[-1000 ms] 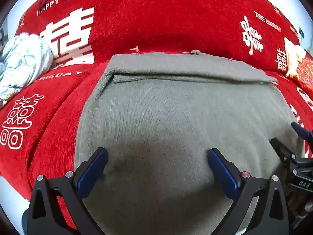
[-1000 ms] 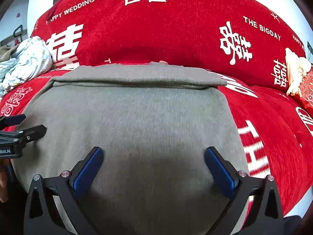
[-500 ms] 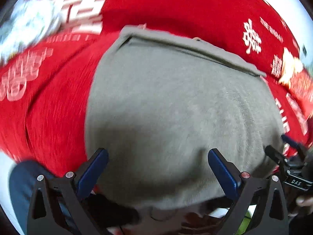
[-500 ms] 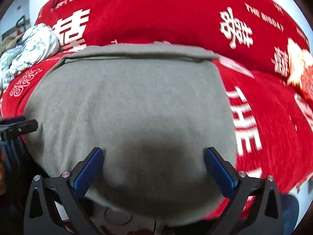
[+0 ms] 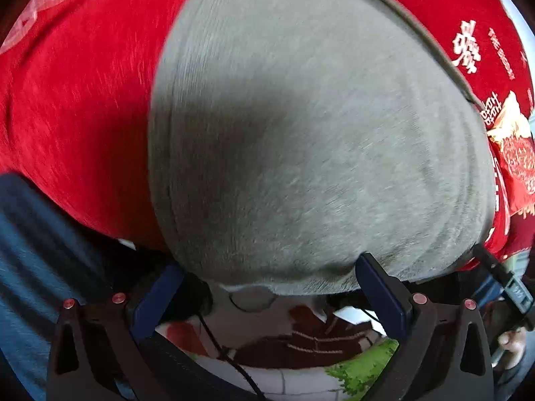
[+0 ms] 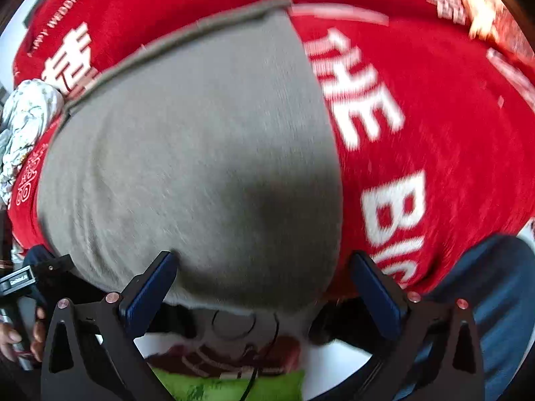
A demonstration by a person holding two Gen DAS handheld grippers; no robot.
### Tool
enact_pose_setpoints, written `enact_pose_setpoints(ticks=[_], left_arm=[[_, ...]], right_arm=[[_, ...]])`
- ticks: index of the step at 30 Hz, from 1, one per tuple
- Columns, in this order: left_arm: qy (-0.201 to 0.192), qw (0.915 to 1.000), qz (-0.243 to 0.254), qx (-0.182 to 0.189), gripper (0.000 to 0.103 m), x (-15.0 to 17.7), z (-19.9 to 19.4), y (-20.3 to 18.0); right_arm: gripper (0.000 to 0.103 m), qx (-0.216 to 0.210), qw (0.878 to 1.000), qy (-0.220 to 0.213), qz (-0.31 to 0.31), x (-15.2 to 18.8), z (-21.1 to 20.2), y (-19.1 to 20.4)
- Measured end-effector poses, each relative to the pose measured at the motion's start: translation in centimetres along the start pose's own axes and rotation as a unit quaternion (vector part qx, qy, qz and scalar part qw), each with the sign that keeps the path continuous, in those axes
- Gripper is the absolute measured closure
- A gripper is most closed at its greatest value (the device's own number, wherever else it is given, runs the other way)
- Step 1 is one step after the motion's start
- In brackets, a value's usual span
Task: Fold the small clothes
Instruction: 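Grasp the grey sweater hem with both grippers and lift it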
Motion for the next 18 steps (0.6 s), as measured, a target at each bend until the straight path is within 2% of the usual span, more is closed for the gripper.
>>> enact_pose_setpoints(ticks=[4, 7, 8, 9, 10, 11, 12, 13, 14, 16, 18], left_arm=[[0.008, 0.9997, -0.001, 0.022, 0.002, 0.6, 0.5, -0.4], [0.009, 0.9994, 0.022, 0.025, 0.02, 0.9, 0.4, -1.7], [0.012, 0.9992, 0.029, 0.026, 0.032, 1.3, 0.4, -2.1], [0.018, 0.9987, 0.039, 0.028, 0.04, 1.8, 0.5, -2.6], [0.022, 0.9983, 0.045, 0.028, 0.053, 2.2, 0.4, -2.9], [0.022, 0.9981, 0.05, 0.029, 0.062, 2.5, 0.3, -3.3], [0.02, 0.9978, 0.054, 0.032, 0.067, 2.8, 0.0, -3.6], [0.017, 0.9975, 0.058, 0.037, 0.078, 2.8, -0.5, -3.9], [0.01, 0.9967, 0.064, 0.048, 0.086, 2.9, -1.2, -4.5], [-0.007, 0.9945, 0.077, 0.071, 0.086, 2.7, -2.5, -5.7], [-0.033, 0.9912, 0.102, 0.077, 0.086, 2.3, -4.1, -7.0]], right_arm=[[0.0, -0.003, 1.0, 0.023, 0.008, 0.6, 0.9, -0.2], [0.0, -0.032, 0.999, 0.037, 0.002, 1.4, 1.1, 0.6], [0.002, -0.043, 0.998, 0.043, 0.0, 1.6, 1.2, 1.0], [0.009, -0.059, 0.997, 0.053, -0.002, 2.1, 1.4, 1.3], [0.014, -0.056, 0.997, 0.056, -0.001, 2.3, 1.5, 1.2], [0.026, -0.047, 0.997, 0.058, 0.003, 2.3, 1.5, 0.8], [0.043, -0.04, 0.997, 0.061, 0.006, 2.4, 1.4, 0.5], [0.055, -0.042, 0.997, 0.063, 0.002, 2.5, 1.1, 0.3], [0.085, -0.054, 0.997, 0.059, -0.001, 2.5, 0.7, 0.3], [0.086, -0.085, 0.996, 0.038, -0.003, 2.4, -0.7, 0.5], [0.088, -0.101, 0.995, 0.022, -0.005, 2.2, -1.7, 0.8]])
Point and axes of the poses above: each gripper's, at about its wrist camera, not at the fingertips, and z roughly the way its jaws point, y to its left, x to its underside, the point moved 8 cm from there along z, roughly the way its jaws point, and after that the axes turned 12 degrees about x, right-handed, at the moved point
